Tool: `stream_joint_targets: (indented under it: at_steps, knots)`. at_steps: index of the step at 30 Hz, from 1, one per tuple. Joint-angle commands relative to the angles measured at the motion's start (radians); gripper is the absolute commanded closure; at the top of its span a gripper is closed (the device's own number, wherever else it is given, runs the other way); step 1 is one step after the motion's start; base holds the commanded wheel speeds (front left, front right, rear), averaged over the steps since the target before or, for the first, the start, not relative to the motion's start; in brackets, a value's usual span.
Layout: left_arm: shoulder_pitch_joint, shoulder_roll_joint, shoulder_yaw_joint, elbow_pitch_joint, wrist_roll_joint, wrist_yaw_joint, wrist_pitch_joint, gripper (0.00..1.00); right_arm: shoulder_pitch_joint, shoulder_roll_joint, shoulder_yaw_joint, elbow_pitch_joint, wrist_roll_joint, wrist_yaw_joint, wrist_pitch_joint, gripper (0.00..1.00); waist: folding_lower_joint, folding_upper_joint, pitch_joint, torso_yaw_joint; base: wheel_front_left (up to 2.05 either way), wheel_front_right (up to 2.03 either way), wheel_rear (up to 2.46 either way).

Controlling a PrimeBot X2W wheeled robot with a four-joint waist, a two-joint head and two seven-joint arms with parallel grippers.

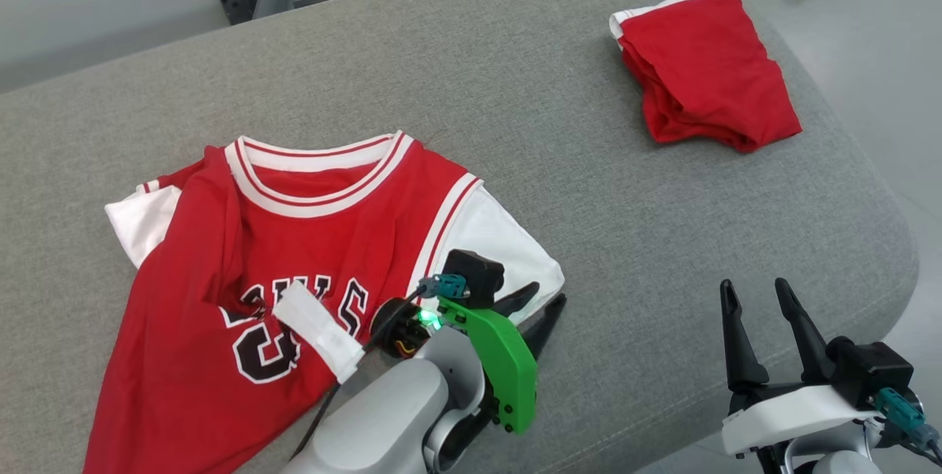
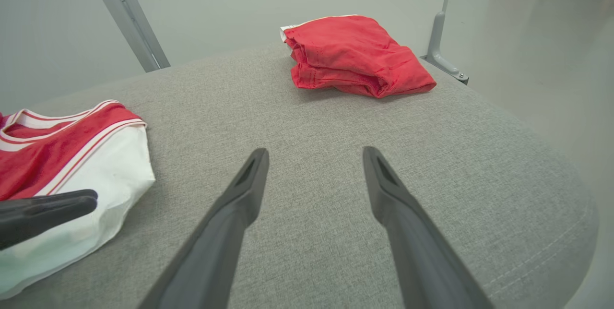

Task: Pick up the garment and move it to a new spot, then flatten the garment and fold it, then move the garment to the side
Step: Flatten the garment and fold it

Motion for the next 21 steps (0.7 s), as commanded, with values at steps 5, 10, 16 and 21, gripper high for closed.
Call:
stream_joint_targets:
  at_steps: [5,10,16,21]
  knots:
    - [-0.04,0.004,-0.05,-0.031,-0.047,0.022,-0.043,0.0,0.008,-0.002,-0.001,0.002,0.009,-0.002,-0.003,0.0,0.0,0.0113,0.004,-0.017,0.0,0.0,0.0]
    - [-0.063,0.014,-0.035,-0.059,-0.02,0.055,-0.149,0.0,0.019,-0.002,-0.022,-0.025,-0.011,-0.002,-0.003,0.0,0.0,0.0113,-0.008,0.02,0.0,0.0,0.0]
    - [-0.015,0.122,0.037,-0.183,0.027,0.131,-0.282,0.0,0.03,-0.002,-0.073,-0.083,-0.051,-0.002,-0.003,0.0,0.0,0.0113,-0.06,0.112,0.0,0.0,0.0]
    - [0.123,0.26,0.142,-0.339,0.083,0.233,-0.322,0.0,0.025,-0.003,-0.108,-0.145,-0.086,-0.002,-0.003,0.0,0.0,0.0113,-0.115,0.191,0.0,0.0,0.0]
